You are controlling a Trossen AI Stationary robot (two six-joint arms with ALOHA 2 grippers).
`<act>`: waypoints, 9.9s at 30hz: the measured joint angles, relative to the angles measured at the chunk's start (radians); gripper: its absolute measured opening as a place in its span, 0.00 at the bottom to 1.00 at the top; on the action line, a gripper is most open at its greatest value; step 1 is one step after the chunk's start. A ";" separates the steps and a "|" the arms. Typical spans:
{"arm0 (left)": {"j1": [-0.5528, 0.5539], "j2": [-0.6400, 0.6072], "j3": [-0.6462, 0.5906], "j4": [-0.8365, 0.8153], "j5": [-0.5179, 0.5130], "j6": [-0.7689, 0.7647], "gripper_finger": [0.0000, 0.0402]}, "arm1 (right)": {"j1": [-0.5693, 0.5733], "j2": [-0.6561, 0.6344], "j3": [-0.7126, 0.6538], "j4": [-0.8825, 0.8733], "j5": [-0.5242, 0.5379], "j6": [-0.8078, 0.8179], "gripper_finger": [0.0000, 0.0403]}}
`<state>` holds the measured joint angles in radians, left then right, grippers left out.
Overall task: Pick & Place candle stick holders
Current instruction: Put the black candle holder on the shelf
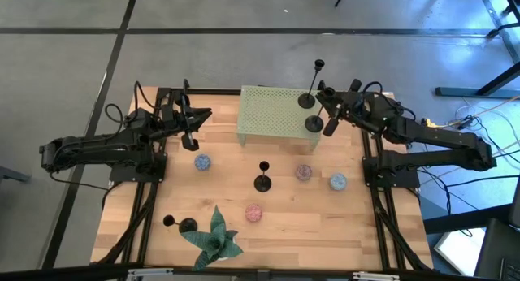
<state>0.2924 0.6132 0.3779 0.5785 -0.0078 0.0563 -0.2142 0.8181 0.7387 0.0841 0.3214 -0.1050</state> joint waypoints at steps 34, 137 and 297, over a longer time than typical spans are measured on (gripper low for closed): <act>0.000 0.000 0.000 0.000 0.000 0.000 0.09 | -0.064 0.000 0.000 -0.069 0.018 0.101 0.11; 0.004 0.288 0.317 -0.239 -0.159 0.063 0.23 | -0.156 0.279 0.000 0.268 -0.167 0.170 0.02; -0.108 0.288 0.316 -0.359 0.167 0.044 0.22 | 0.328 -0.041 0.016 -0.230 -0.596 -0.035 0.55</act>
<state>0.1845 0.9016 0.6941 0.2194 0.1591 0.0999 0.1135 0.7768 0.7544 -0.1459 -0.2741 -0.1399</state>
